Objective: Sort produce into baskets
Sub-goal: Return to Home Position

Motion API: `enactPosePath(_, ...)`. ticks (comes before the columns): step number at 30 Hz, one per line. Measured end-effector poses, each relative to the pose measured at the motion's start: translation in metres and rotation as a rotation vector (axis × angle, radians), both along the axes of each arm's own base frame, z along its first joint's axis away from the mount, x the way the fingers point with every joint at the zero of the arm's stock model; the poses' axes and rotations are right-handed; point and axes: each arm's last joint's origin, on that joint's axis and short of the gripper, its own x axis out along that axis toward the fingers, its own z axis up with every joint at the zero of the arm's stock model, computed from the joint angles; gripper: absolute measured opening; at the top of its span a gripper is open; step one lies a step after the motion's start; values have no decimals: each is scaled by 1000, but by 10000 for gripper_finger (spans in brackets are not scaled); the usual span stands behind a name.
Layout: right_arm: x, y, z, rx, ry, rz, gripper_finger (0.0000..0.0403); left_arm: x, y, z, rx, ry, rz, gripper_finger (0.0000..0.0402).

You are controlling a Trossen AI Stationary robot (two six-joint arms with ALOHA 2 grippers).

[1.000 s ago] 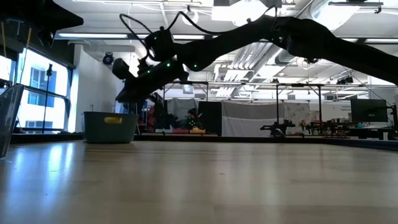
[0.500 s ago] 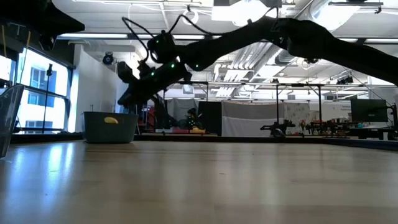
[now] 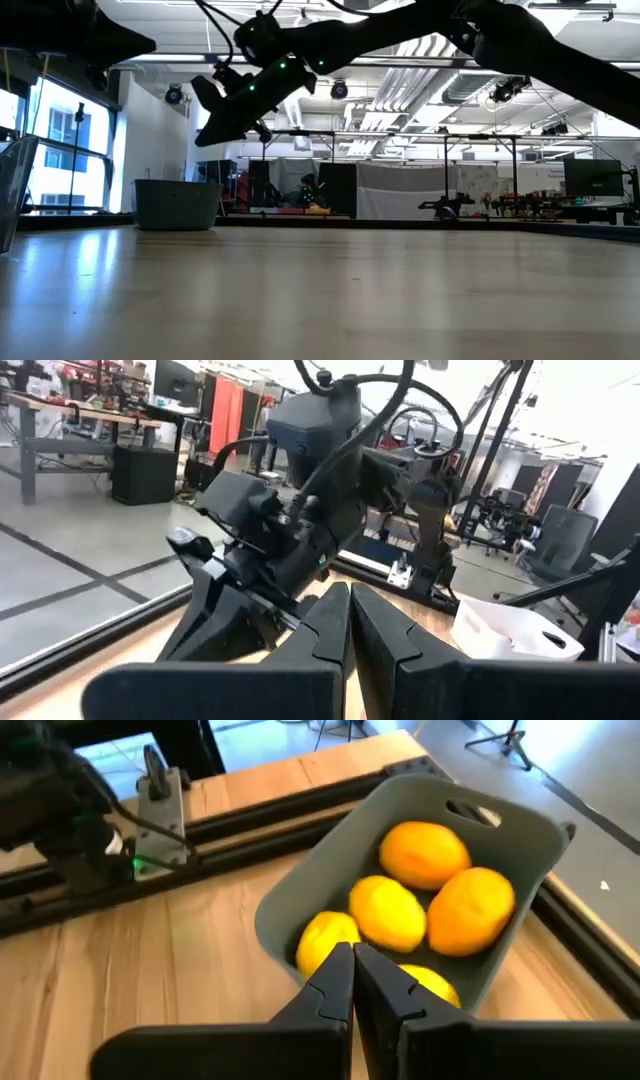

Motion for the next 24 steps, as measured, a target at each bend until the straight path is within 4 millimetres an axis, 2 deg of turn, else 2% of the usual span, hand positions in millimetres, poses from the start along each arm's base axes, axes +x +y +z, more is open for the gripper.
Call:
enactPosePath(4,3,10,-2,-7,-5,21,0,6,1,-7,19,-34,0,0)
enactPosePath(11,8,29,-40,55,-49,35,0,8,1,-10,46,-29,-40,0)
enactPosePath(15,4,50,-47,68,-61,40,0,8,0,-10,57,-28,-58,0)
enactPosePath(19,-16,69,-39,42,-66,19,0,8,0,-10,65,-21,-73,0)
enactPosePath(24,-64,79,-37,44,-120,9,0,9,0,-12,80,2,-84,0)
